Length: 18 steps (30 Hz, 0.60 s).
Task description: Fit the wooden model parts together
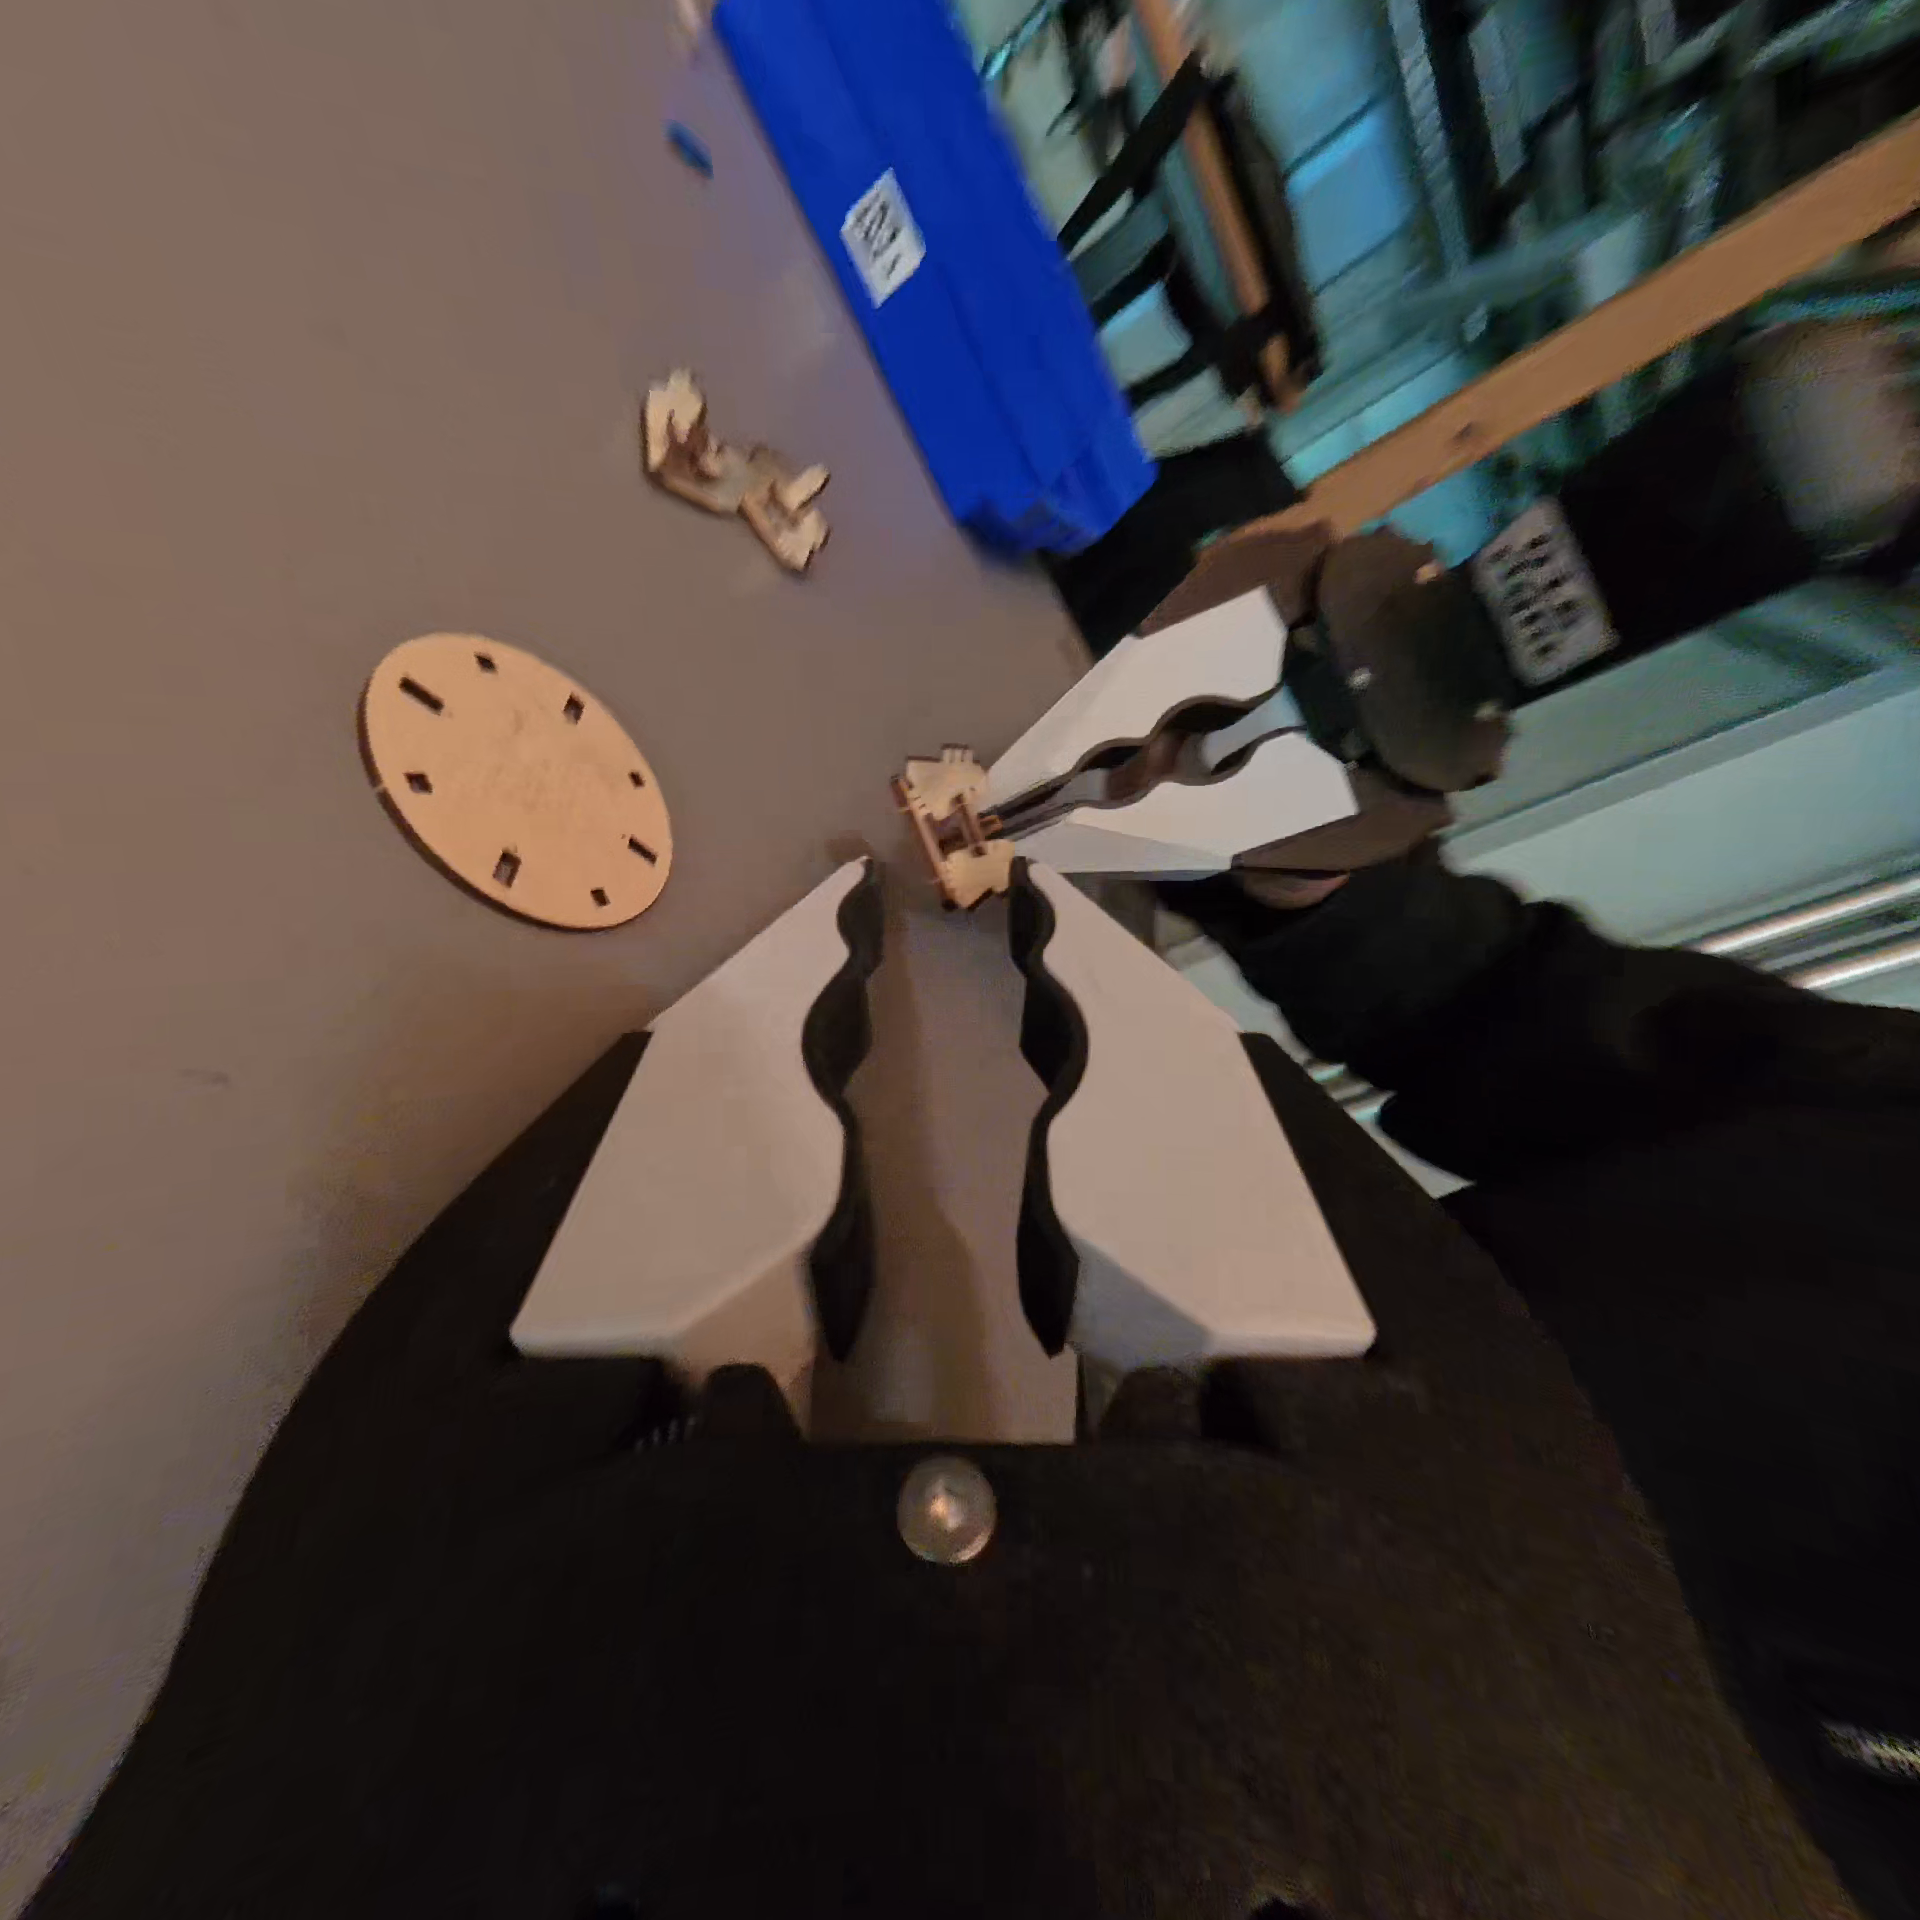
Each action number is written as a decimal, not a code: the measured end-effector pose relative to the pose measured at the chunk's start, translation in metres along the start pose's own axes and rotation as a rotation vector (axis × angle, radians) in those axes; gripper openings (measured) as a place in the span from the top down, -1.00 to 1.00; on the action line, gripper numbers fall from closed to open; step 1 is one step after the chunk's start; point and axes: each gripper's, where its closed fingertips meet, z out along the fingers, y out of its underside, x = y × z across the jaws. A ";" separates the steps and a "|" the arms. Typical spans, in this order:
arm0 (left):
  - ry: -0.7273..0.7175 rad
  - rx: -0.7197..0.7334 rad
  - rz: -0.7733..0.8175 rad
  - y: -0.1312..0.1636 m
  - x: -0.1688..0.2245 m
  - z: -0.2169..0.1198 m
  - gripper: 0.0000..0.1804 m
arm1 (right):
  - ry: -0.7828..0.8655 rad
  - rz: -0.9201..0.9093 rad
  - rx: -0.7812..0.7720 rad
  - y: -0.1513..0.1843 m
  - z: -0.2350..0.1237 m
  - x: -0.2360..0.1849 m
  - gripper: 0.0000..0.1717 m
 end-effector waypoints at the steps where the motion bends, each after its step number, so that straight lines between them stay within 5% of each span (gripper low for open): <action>1: 0.036 0.048 0.005 -0.006 0.005 -0.005 0.68 | -0.002 0.001 0.095 -0.009 -0.007 0.001 0.99; 5: 0.157 0.148 0.082 -0.014 0.029 -0.012 0.53 | 0.086 -0.163 0.450 -0.040 -0.034 -0.002 1.00; 10: 0.177 0.155 0.229 -0.006 0.051 0.006 0.42 | 0.288 -0.405 0.576 -0.051 -0.038 -0.011 1.00; 18: -0.007 0.264 0.373 -0.018 0.046 0.008 0.80 | 0.329 -0.365 0.637 -0.046 -0.034 -0.004 0.99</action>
